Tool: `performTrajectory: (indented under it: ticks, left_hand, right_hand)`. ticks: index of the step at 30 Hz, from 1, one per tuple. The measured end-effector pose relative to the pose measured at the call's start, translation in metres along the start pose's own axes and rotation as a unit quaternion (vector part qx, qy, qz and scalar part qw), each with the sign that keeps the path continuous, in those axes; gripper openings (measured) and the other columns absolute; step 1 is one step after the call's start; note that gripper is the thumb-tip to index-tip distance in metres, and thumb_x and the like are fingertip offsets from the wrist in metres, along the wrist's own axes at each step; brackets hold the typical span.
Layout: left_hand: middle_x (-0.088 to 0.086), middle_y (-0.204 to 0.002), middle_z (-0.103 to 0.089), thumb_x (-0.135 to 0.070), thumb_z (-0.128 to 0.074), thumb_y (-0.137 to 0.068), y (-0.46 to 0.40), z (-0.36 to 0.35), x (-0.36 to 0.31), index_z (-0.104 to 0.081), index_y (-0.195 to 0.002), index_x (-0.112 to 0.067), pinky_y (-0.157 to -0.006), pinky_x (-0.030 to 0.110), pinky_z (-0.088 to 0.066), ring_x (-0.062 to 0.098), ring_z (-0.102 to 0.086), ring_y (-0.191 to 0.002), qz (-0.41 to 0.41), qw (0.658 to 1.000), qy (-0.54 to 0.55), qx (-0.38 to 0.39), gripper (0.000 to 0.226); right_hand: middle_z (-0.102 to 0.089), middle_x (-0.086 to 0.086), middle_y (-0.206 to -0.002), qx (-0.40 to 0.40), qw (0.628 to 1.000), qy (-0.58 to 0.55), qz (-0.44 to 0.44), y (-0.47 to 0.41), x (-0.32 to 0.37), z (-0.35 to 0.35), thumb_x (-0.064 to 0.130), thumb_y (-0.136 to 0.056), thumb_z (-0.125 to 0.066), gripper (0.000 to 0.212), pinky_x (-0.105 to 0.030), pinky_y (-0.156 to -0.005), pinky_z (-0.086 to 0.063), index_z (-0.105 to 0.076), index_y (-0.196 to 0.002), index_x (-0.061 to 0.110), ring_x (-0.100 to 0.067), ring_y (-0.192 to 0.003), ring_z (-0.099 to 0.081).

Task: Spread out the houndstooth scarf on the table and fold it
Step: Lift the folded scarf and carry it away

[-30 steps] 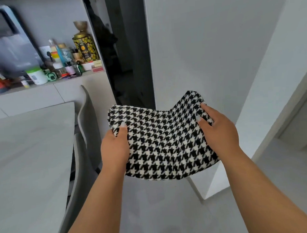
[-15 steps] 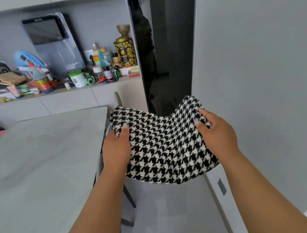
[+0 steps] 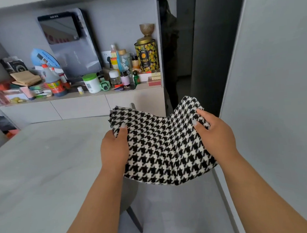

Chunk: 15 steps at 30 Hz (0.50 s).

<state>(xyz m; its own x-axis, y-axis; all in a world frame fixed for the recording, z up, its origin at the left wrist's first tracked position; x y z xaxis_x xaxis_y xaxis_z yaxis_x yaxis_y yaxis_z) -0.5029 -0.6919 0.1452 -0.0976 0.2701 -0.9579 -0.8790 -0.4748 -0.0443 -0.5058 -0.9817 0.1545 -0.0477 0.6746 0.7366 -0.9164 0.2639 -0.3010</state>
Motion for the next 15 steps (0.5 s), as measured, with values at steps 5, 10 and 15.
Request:
performTrajectory:
  ticks: [5,10,15]
  left_hand:
    - [0.003,-0.083,-0.066,-0.049,-0.049,-0.094,-0.067,-0.028,-0.003,-0.060,-0.087,-0.013,-0.077,0.039,-0.051,0.021,-0.063,-0.080,0.016,0.999,0.001,-0.045,0.039]
    - [0.001,-0.079,-0.063,-0.050,-0.049,-0.093,-0.131,-0.056,-0.009,-0.057,-0.082,-0.015,-0.074,0.038,-0.049,0.021,-0.060,-0.076,0.037,0.995,0.002,-0.090,0.038]
    - [-0.001,-0.075,-0.060,-0.048,-0.048,-0.094,-0.178,-0.053,-0.007,-0.055,-0.078,-0.016,-0.063,0.032,-0.046,0.017,-0.057,-0.070,0.054,0.988,0.005,-0.144,0.036]
  right_hand:
    - [-0.050,0.008,-0.142,0.033,0.999,-0.008,0.035,-0.087,0.003,-0.042,0.041,-0.095,-0.050,0.045,-0.026,-0.097,-0.037,-0.045,-0.140,0.036,-0.013,-0.127,-0.048]
    - [-0.050,0.008,-0.141,0.083,0.994,-0.021,0.073,-0.174,0.013,-0.087,0.040,-0.095,-0.051,0.044,-0.029,-0.096,-0.040,-0.047,-0.138,0.036,-0.014,-0.126,-0.049]
    - [-0.048,0.008,-0.144,0.127,0.986,-0.051,0.100,-0.231,0.032,-0.138,0.039,-0.095,-0.052,0.043,-0.033,-0.100,-0.041,-0.048,-0.138,0.036,-0.014,-0.129,-0.046]
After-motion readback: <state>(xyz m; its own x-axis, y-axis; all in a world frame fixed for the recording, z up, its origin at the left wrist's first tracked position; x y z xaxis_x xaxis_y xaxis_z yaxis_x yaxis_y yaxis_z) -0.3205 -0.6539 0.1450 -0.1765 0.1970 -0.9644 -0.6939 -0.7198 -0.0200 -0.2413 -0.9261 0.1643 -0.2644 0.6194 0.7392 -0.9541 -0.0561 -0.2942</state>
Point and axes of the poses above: each hand's wrist, its own y-axis away from the middle knuckle, its own z-axis out of the back of the hand, x = y × z, the point moved 7 cm from there along -y, towards the middle knuckle
